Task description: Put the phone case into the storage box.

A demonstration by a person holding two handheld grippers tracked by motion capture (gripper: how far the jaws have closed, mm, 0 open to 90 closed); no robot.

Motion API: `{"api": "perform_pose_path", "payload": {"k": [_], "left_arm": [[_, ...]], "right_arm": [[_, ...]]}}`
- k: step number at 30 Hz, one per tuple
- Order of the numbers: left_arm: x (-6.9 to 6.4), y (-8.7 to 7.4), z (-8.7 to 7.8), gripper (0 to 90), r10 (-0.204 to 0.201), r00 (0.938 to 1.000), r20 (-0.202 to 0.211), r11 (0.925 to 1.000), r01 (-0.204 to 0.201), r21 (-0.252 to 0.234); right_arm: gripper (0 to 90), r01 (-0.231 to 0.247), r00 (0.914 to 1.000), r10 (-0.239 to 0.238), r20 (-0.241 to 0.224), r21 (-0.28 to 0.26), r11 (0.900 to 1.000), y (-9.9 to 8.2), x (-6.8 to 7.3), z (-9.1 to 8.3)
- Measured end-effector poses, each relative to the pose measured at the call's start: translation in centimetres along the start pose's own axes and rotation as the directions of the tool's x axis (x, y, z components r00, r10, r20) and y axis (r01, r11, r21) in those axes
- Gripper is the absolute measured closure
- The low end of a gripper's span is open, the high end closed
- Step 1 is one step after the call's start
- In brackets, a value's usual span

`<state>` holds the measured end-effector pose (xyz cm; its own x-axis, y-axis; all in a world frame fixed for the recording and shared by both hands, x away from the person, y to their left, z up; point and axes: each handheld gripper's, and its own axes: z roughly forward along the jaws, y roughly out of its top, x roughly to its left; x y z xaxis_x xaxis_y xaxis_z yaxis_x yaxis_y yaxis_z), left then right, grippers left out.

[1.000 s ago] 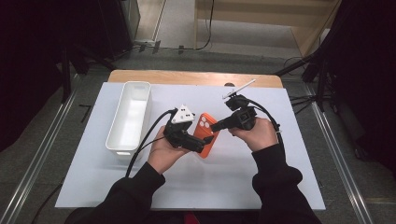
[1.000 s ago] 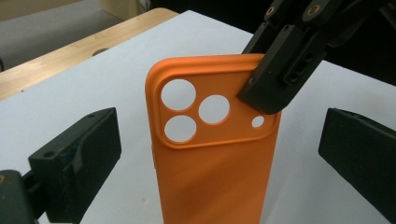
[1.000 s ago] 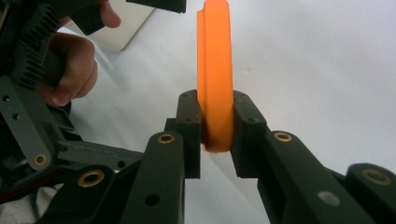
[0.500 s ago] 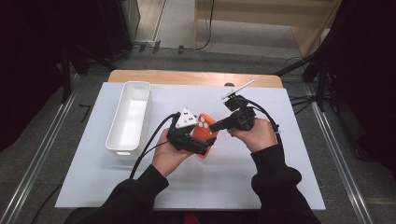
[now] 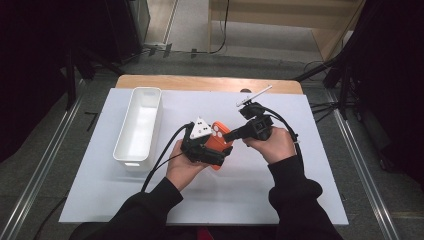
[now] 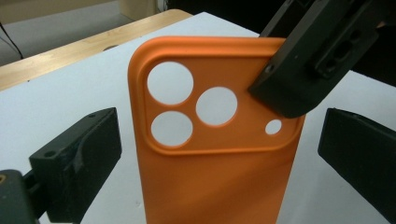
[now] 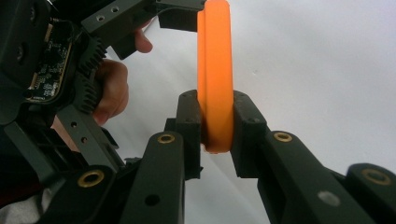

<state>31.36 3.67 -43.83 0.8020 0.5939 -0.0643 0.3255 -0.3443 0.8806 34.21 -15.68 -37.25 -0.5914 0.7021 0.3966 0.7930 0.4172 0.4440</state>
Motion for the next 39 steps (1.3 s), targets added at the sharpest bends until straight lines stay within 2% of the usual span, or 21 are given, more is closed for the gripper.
{"api": "perform_pose_path", "payload": {"k": [9, 15, 16, 19, 30, 39], "left_arm": [[-0.35, -0.08, 0.0, 3.8, 0.01, 1.0, 0.001, 0.9998, -0.01, -0.016], [-0.46, -0.13, 0.15, 3.9, 0.009, 0.9998, -0.015, 0.9999, -0.01, -0.013], [-0.51, -0.19, 0.08, 7.7, 0.015, 0.9993, -0.036, 0.9997, -0.015, -0.017], [-0.49, -0.26, 0.06, 13.4, 0.01, 0.9988, -0.048, 0.9997, -0.011, -0.023], [-0.59, -0.33, 0.08, 14.2, 0.026, 0.9975, -0.066, 0.9995, -0.027, -0.017], [-0.54, -0.3, 0.09, 15.4, 0.03, 0.9978, -0.059, 0.9995, -0.031, -0.01]], "right_arm": [[74.4, 0.003, 1.0, -0.003, 0.0, 0.003, 1.0, 0.01, 0.18, 0.22], [74.4, 0.006, 1.0, -0.006, 0.002, 0.004, 1.0, 0.02, 0.52, 0.24], [74.4, 0.0, 1.0, 0.0, 0.002, 0.004, 1.0, 0.03, 0.55, 0.26], [74.4, -0.003, 1.0, 0.003, 0.0, 0.001, 1.0, 0.02, 0.48, 0.28], [74.4, -0.019, 0.9998, 0.019, -0.002, -0.003, 0.9998, -0.02, 0.41, 0.31], [74.3, -0.017, 0.9998, 0.017, -0.005, 0.0, 0.9999, -0.07, 0.33, 0.33]]}}
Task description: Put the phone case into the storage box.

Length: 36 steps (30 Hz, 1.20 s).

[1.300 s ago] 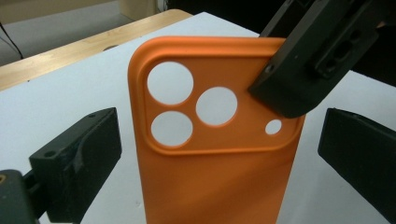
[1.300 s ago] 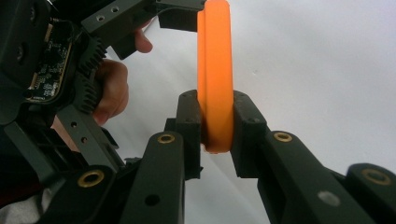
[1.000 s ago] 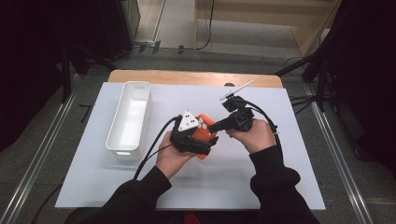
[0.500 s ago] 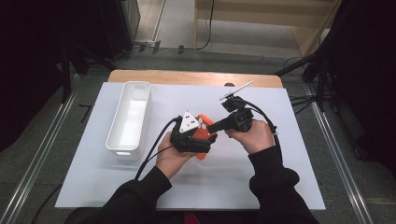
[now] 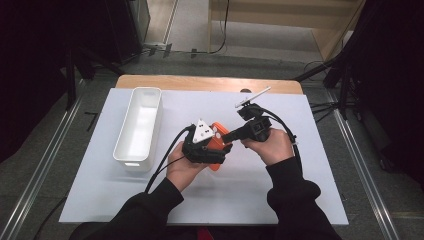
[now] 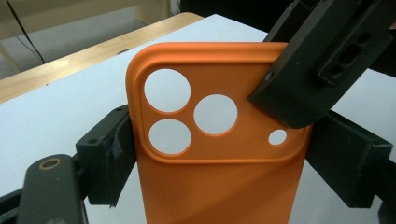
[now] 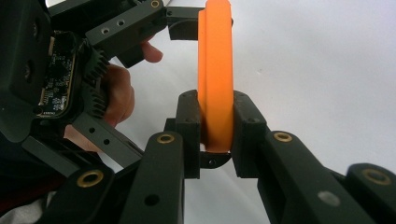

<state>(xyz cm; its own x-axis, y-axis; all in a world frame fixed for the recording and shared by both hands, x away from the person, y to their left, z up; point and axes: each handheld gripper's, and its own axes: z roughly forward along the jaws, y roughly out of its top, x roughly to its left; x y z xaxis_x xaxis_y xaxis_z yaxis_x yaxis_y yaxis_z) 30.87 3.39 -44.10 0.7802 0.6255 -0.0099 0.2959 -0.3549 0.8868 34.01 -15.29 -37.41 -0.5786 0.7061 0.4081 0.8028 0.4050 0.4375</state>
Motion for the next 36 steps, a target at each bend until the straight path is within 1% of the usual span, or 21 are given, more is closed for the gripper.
{"api": "perform_pose_path", "payload": {"k": [2, 5, 9, 14, 16, 17, 20, 22, 23, 26, 27, 30, 32, 33, 36], "left_arm": [[0.0, 0.0, 0.0, 15.6, -0.002, 1.0, 0.0, 1.0, 0.002, -0.001], [0.1, 0.2, -0.1, 15.6, -0.004, 0.9999, 0.012, 1.0, 0.004, -0.001], [0.0, 0.2, -0.2, 15.8, 0.004, 1.0, 0.009, 1.0, -0.004, -0.004], [0.0, 0.3, -0.3, 15.8, 0.003, 0.9999, 0.012, 1.0, -0.003, -0.005], [0.1, 0.3, -0.3, 15.9, 0.001, 0.9998, 0.019, 1.0, -0.001, -0.004], [0.2, 0.4, -0.3, 15.9, -0.011, 0.9993, 0.036, 0.9999, 0.011, 0.004], [0.3, 0.4, -0.4, 15.9, -0.011, 0.9992, 0.038, 0.9999, 0.011, 0.003], [0.3, 0.5, -0.4, 15.9, -0.008, 0.9992, 0.038, 1.0, 0.008, -0.002], [0.2, 0.6, -0.5, 15.9, -0.002, 0.9994, 0.035, 1.0, 0.002, -0.002], [0.2, 0.6, -0.5, 15.9, 0.004, 0.9995, 0.032, 1.0, -0.004, -0.002], [0.2, 0.6, -0.5, 15.9, 0.008, 0.9995, 0.03, 1.0, -0.008, 0.001], [0.2, 0.6, -0.5, 15.9, 0.014, 0.9995, 0.029, 0.9999, -0.014, 0.006], [0.2, 0.6, -0.4, 15.9, 0.016, 0.9995, 0.027, 0.9998, -0.016, 0.009], [0.2, 0.6, -0.4, 15.9, 0.018, 0.9995, 0.027, 0.9998, -0.018, 0.01], [0.2, 0.6, -0.4, 15.9, 0.019, 0.9994, 0.028, 0.9997, -0.019, 0.015]], "right_arm": [[74.2, 0.001, 1.0, -0.001, 0.0, -0.002, 1.0, 0.0, 0.0, 0.0], [74.2, -0.001, 1.0, 0.001, -0.007, -0.005, 1.0, 0.0, 0.0, -0.2], [74.0, 0.001, 0.9999, -0.001, -0.011, -0.008, 1.0, 0.0, 0.1, -0.2], [73.5, 0.004, 0.9999, -0.004, -0.012, -0.016, 0.9999, -0.1, 0.2, -0.3], [73.3, 0.006, 0.9999, -0.006, -0.012, -0.017, 0.9998, -0.1, 0.2, -0.3], [73.0, 0.01, 0.9999, -0.01, -0.013, -0.016, 0.9998, -0.1, 0.2, -0.3], [72.8, 0.011, 0.9999, -0.011, -0.01, -0.015, 0.9998, -0.1, 0.3, -0.2], [72.1, 0.01, 0.9999, -0.01, -0.01, -0.014, 0.9999, -0.1, 0.4, -0.2], [70.0, 0.012, 0.9999, -0.012, -0.009, -0.018, 0.9998, -0.1, 0.4, -0.2], [69.2, 0.018, 0.9998, -0.018, -0.007, -0.02, 0.9996, -0.1, 0.4, -0.3], [67.4, 0.008, 0.9999, -0.008, -0.009, -0.033, 0.9994, -0.2, 0.4, -0.6], [65.3, 0.009, 0.9999, -0.01, -0.012, -0.048, 0.9988, -0.2, 0.4, -1.0], [64.5, 0.009, 0.9999, -0.009, -0.012, -0.047, 0.9988, -0.3, 0.4, -1.1], [63.5, 0.014, 0.9998, -0.014, -0.01, -0.057, 0.9983, -0.3, 0.4, -1.4], [61.6, 0.009, 0.9998, -0.01, -0.018, -0.063, 0.998, -0.4, 0.3, -1.7]]}}
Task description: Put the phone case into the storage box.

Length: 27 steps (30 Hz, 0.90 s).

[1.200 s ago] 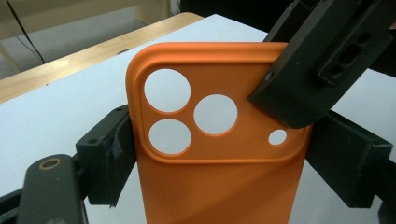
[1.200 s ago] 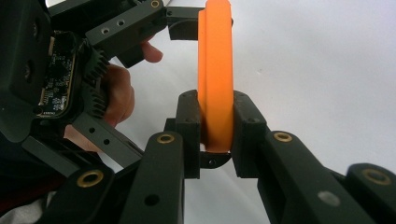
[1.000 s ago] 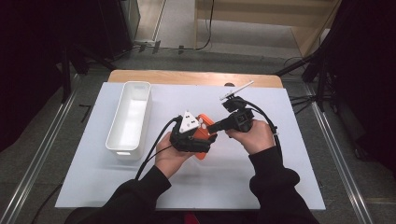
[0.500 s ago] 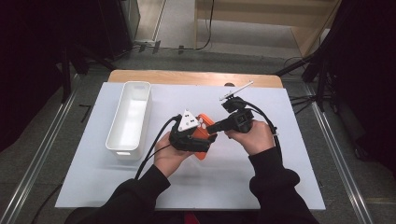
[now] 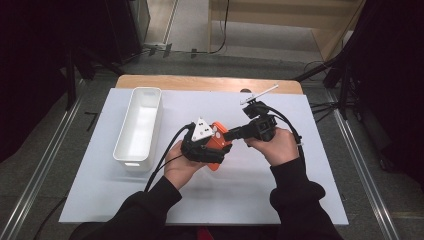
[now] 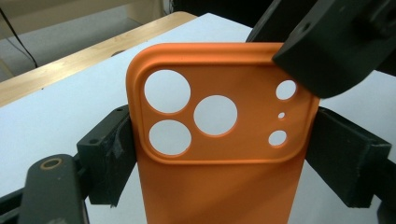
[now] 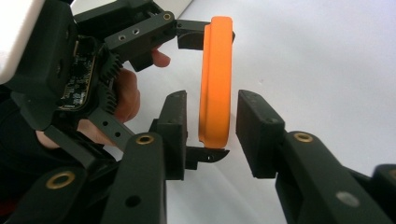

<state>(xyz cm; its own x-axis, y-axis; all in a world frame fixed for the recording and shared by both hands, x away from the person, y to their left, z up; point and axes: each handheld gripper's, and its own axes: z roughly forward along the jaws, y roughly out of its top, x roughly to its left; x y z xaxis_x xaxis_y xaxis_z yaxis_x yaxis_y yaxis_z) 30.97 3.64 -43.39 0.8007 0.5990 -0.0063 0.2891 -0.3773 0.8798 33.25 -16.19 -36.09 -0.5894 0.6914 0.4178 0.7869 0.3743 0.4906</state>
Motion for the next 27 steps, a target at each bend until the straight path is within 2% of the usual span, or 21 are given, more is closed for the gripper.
{"api": "perform_pose_path", "payload": {"k": [5, 14, 22, 27], "left_arm": [[0.2, 0.0, 0.0, 15.9, -0.016, 0.9998, 0.015, 0.9999, 0.016, 0.008], [0.6, 0.1, -0.1, 15.8, -0.016, 0.9998, 0.015, 0.9996, 0.015, 0.022], [0.8, 0.2, -0.2, 15.8, -0.021, 0.9994, 0.028, 0.9992, 0.02, 0.036], [1.2, 0.5, -0.5, 15.8, -0.034, 0.9986, 0.041, 0.9986, 0.032, 0.041]], "right_arm": [[57.7, 0.002, 1.0, -0.002, 0.009, -0.013, 0.9999, -0.1, -0.3, -0.6], [52.9, 0.0, 1.0, 0.0, 0.008, -0.035, 0.9994, -0.3, -0.8, -1.2], [47.9, 0.023, 0.9992, -0.021, 0.035, -0.064, 0.9977, -0.8, -1.5, -1.8], [46.5, 0.024, 0.9988, -0.022, 0.044, -0.062, 0.9978, -1.0, -1.8, -1.8]]}}
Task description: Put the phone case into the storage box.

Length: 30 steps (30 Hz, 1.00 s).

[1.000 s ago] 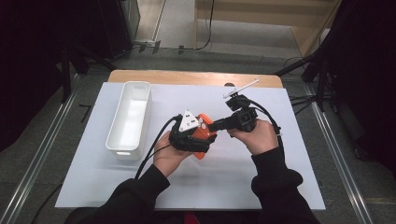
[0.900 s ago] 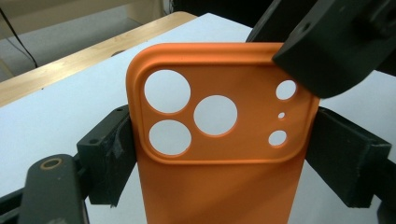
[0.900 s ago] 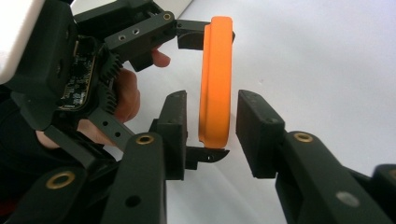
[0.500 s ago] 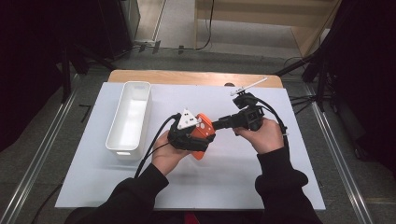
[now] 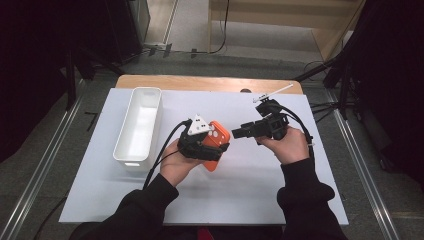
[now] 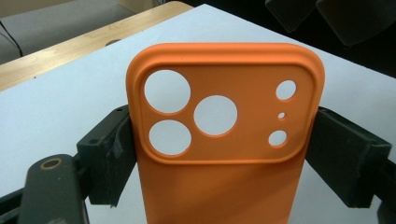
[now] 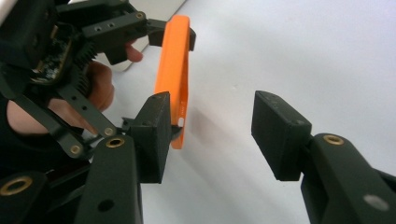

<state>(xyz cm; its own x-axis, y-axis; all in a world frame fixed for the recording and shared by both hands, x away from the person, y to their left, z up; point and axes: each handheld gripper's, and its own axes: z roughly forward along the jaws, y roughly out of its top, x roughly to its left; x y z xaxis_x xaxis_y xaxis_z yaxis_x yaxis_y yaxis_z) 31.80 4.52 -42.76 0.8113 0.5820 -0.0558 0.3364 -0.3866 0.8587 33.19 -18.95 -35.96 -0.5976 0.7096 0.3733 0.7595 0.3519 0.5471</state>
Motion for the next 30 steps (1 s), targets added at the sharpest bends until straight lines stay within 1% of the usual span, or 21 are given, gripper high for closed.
{"api": "perform_pose_path", "payload": {"k": [3, 8, 11, 12, 15, 16, 18, 20, 22, 25, 26, 29, 30], "left_arm": [[0.1, 0.1, -0.1, 15.8, -0.004, 1.0, 0.004, 1.0, 0.004, 0.0], [0.4, 0.2, -0.3, 15.8, -0.006, 0.9999, 0.011, 1.0, 0.006, 0.007], [0.4, 0.3, -0.4, 15.8, -0.006, 0.9999, 0.012, 1.0, 0.006, 0.006], [0.4, 0.3, -0.4, 15.8, -0.009, 0.9998, 0.02, 0.9999, 0.009, 0.01], [0.5, 0.4, -0.5, 15.8, -0.006, 0.9997, 0.025, 0.9999, 0.006, 0.013], [0.6, 0.5, -0.6, 15.8, -0.005, 0.9996, 0.029, 0.9998, 0.004, 0.02], [0.6, 0.5, -0.6, 15.8, -0.007, 0.9995, 0.03, 0.9998, 0.007, 0.019], [0.6, 0.5, -0.7, 15.8, -0.012, 0.9995, 0.031, 0.9998, 0.011, 0.017], [0.7, 0.6, -0.8, 15.8, -0.017, 0.9993, 0.034, 0.9998, 0.017, 0.015], [0.9, 0.6, -0.8, 15.8, -0.02, 0.9992, 0.036, 0.9997, 0.019, 0.014], [0.9, 0.6, -0.8, 15.8, -0.018, 0.9992, 0.036, 0.9997, 0.018, 0.015], [1.0, 0.6, -0.9, 15.8, -0.025, 0.9989, 0.038, 0.9995, 0.025, 0.02], [1.0, 0.6, -0.9, 15.8, -0.025, 0.9989, 0.04, 0.9995, 0.024, 0.02]], "right_arm": [[46.5, -0.007, 1.0, 0.007, -0.006, 0.002, 1.0, -0.1, -0.1, 0.0], [44.3, 0.014, 0.9998, -0.014, -0.013, -0.004, 0.9999, -0.3, -0.4, 0.2], [43.1, 0.021, 0.9997, -0.021, -0.008, -0.001, 0.9998, -0.5, -0.4, 0.4], [42.6, 0.03, 0.9995, -0.03, -0.01, -0.002, 0.9995, -0.6, -0.5, 0.5], [41.7, 0.032, 0.9993, -0.033, -0.017, -0.002, 0.9995, -0.7, -0.5, 0.6], [40.9, 0.049, 0.9986, -0.049, -0.019, -0.003, 0.9988, -0.8, -0.6, 0.7], [40.9, 0.05, 0.9987, -0.05, -0.015, -0.002, 0.9988, -0.9, -0.5, 0.7], [40.9, 0.062, 0.9979, -0.062, -0.018, 0.002, 0.9981, -1.1, -0.6, 0.9], [40.5, 0.072, 0.9973, -0.072, -0.016, -0.002, 0.9974, -1.3, -0.5, 0.9], [40.0, 0.075, 0.9969, -0.075, -0.02, -0.007, 0.9971, -1.5, -0.6, 0.9], [39.3, 0.089, 0.9959, -0.089, -0.018, -0.01, 0.996, -1.7, -0.7, 1.0], [38.1, 0.092, 0.9953, -0.092, -0.03, -0.017, 0.9956, -1.9, -0.7, 1.0], [37.3, 0.103, 0.9941, -0.103, -0.034, -0.025, 0.9944, -2.0, -0.7, 1.0]]}}
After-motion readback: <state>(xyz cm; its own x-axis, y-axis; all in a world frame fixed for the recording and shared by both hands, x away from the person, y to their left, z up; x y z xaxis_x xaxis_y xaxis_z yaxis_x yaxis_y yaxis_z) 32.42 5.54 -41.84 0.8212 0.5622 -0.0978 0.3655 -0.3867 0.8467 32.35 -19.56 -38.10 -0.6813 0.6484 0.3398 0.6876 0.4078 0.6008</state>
